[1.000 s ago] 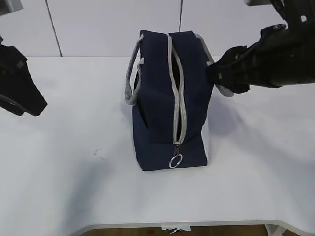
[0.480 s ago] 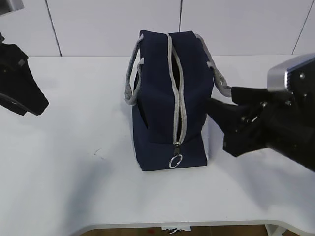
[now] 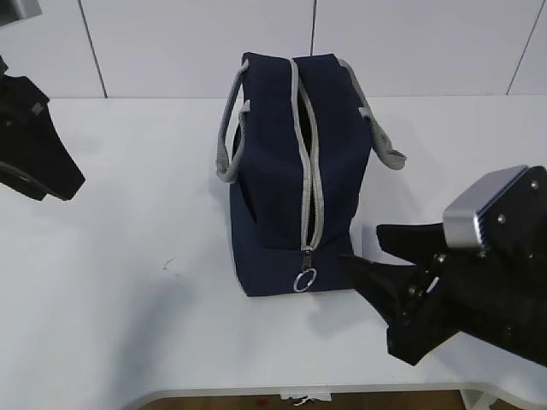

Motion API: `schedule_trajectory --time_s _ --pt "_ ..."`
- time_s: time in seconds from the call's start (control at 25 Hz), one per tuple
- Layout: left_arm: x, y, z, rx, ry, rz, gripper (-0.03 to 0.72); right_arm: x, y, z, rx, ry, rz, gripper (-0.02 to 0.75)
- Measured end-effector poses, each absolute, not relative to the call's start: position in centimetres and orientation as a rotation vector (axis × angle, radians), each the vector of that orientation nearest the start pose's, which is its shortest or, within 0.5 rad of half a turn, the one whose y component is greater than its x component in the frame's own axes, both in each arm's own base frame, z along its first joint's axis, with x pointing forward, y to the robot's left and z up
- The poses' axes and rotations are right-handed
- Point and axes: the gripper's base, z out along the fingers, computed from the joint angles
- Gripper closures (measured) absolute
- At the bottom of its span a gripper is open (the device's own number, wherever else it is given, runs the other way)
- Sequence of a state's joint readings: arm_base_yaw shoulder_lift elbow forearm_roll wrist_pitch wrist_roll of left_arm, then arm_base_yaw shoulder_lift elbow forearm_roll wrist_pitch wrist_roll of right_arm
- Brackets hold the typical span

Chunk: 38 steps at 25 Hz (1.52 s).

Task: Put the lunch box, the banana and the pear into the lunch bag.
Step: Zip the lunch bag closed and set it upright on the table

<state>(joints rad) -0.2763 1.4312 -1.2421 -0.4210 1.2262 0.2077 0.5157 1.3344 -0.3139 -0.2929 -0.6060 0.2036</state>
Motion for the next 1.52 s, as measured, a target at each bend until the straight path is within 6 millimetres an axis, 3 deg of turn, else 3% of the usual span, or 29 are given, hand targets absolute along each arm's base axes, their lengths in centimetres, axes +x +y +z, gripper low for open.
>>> schedule_trajectory --time_s 0.4,0.72,1.32,1.52 --pt "25.3 -10.8 32.3 0.551 2.8 -0.61 0.38 19.5 13.6 13.6 -0.646 1.993 0.593 0.27" --pt "25.3 -10.8 32.3 0.551 2.8 -0.61 0.381 20.9 14.8 11.0 -0.63 2.004 0.654 0.27" --pt "25.3 -10.8 32.3 0.551 2.8 -0.61 0.381 22.1 14.9 11.5 -0.561 1.912 0.626 0.27" --pt "25.3 -10.8 32.4 0.55 2.8 -0.614 0.381 22.2 15.7 11.9 -0.659 1.866 0.663 0.269"
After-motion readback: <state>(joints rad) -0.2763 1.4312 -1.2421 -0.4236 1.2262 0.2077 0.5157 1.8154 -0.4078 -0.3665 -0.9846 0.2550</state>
